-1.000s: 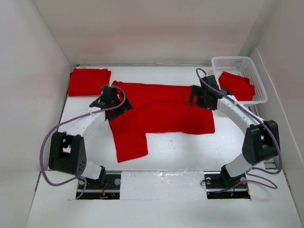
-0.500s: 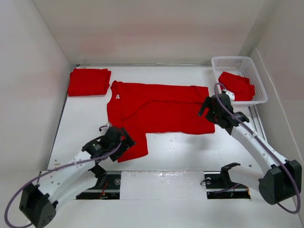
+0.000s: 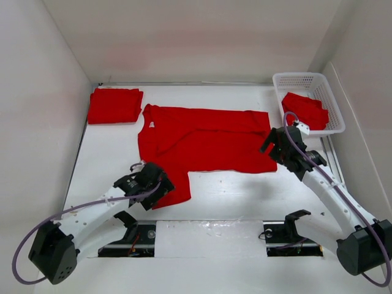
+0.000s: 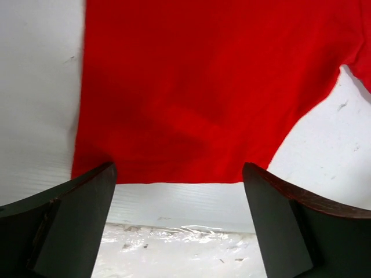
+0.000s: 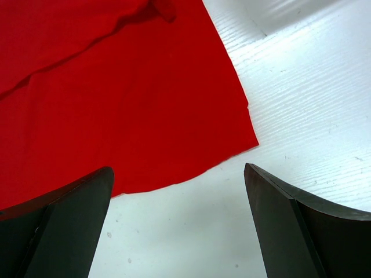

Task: Fold and stack the t-shirts
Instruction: Fold the flattened tshirt in 1/3 of the way, then grap the side of the flattened tshirt closest away from the robot with both arms

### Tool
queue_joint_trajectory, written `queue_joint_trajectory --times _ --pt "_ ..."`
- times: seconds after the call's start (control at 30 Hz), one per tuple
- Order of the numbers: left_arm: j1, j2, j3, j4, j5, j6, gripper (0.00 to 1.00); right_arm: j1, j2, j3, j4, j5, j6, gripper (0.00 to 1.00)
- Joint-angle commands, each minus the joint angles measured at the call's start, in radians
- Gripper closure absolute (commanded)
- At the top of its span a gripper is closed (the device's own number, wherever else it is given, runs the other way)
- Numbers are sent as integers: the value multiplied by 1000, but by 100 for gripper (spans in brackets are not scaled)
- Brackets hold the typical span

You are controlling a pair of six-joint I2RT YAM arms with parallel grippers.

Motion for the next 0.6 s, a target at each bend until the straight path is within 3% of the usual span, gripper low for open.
queue_joint_trajectory --times 0.0,0.33,0.57 --pt "-3 31 73 -25 4 62 14 10 -14 -4 -14 27 13 0" --pt "-12 116 127 -89 21 72 26 -19 17 -23 4 27 4 0" --pt "-114 275 222 -136 -21 27 29 -50 37 -32 39 18 -14 0"
